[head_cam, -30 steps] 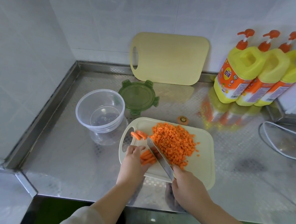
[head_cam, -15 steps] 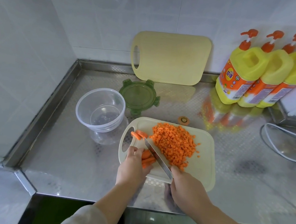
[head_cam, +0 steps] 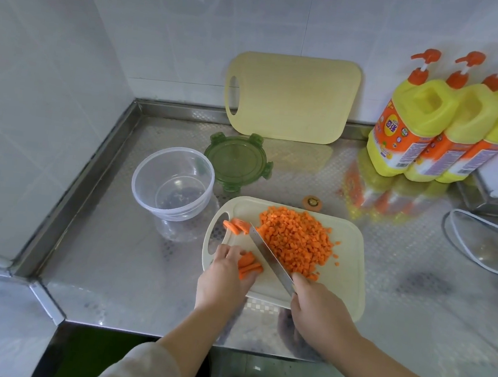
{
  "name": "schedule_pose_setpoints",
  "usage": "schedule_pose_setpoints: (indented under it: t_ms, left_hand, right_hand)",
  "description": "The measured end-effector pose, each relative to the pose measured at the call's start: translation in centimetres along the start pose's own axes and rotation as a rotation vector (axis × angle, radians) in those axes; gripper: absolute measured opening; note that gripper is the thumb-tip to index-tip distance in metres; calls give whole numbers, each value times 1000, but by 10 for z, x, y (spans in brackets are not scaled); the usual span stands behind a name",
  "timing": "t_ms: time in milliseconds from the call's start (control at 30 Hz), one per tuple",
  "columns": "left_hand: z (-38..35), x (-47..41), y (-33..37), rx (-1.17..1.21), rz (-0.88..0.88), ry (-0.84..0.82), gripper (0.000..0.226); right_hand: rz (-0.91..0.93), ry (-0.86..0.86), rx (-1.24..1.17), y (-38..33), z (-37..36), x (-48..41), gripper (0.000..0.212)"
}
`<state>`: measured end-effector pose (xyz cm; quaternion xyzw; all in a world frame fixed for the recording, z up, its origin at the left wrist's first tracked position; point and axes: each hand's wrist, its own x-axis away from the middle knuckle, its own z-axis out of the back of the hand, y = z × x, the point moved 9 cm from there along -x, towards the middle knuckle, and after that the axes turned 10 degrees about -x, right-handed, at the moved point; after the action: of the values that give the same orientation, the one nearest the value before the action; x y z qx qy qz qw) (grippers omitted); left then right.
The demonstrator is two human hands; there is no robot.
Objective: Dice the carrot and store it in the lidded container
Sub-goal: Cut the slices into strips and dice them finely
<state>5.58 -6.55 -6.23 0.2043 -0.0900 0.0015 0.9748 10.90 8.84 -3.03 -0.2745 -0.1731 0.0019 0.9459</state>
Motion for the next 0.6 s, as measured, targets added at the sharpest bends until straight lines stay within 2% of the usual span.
schedule_pose_setpoints:
  t_ms: [167, 367, 433, 600]
  left_hand:
    - [1, -4, 7, -87, -10, 26, 26]
    - [2, -7, 11, -121, 12, 35, 23]
    - [2, -7, 12, -125, -2, 30, 29]
    - [-5, 1, 8, -163, -49, -37, 63]
  right_hand:
    - [-19, -12, -21, 3, -6, 2, 10]
    - [-24, -13, -54, 4, -7, 1, 11]
    - [-15, -7, -55, 3, -6, 1, 11]
    - [6, -6, -36, 2, -2, 2, 10]
